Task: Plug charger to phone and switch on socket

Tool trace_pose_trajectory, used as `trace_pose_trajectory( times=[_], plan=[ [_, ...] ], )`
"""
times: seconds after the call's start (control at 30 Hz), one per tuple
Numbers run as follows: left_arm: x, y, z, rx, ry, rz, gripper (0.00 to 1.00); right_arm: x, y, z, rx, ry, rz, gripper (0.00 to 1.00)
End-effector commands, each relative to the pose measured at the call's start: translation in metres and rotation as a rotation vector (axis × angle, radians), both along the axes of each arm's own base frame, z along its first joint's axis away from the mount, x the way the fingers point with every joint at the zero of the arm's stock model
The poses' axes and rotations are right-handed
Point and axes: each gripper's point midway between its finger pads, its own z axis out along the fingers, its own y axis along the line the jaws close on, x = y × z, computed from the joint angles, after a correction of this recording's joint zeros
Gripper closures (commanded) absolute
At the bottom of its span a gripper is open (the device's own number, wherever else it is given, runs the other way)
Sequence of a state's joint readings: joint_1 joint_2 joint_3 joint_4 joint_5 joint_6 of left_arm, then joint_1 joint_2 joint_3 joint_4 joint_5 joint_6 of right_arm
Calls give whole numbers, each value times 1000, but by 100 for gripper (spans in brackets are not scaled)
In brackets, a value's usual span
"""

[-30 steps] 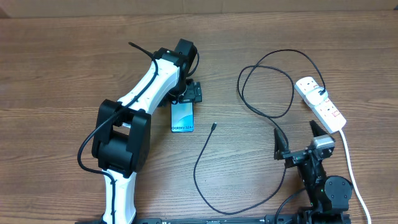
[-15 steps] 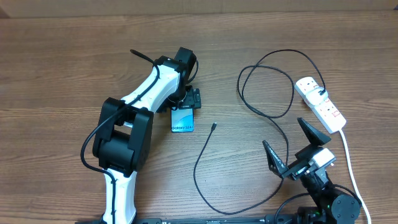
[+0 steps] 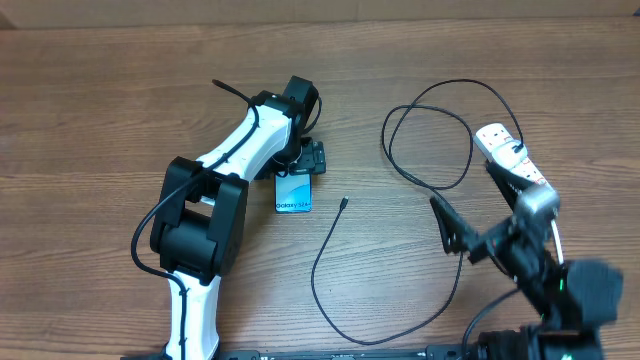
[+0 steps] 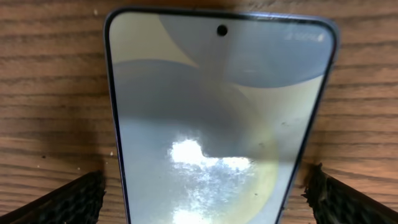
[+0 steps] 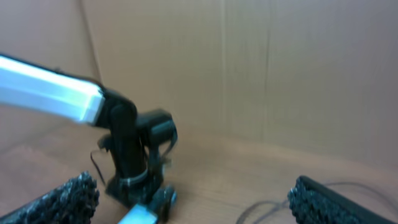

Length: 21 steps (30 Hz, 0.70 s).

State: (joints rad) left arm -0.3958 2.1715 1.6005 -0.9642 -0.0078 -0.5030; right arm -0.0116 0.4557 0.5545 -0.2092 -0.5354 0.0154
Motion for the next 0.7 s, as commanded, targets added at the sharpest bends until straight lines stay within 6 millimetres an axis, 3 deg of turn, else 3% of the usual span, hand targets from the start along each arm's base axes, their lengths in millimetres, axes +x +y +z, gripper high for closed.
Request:
trace_pose_trajectory(
  times=[0.0,0.1,0.2,0.33,0.53,0.67],
  plan=[
    [-9,1,-11,10,34,6,0,16,7,10,-9,88,50,0],
    [-11,3,-13,16,40,6,0,22,25,2,16,192,182,0],
    [-12,3,-14,18,43,6,0,13,51,-13,75,291,404,0],
    [-15,3,-16,20,49,3,0,12,65,-34,146,417,547,0],
    [-17,3,-18,22,54,2,0,47,58,-56,251,570,442,0],
    [-19,4,-20,24,60,3,0,73,26,-63,195,687,137,0]
  ],
)
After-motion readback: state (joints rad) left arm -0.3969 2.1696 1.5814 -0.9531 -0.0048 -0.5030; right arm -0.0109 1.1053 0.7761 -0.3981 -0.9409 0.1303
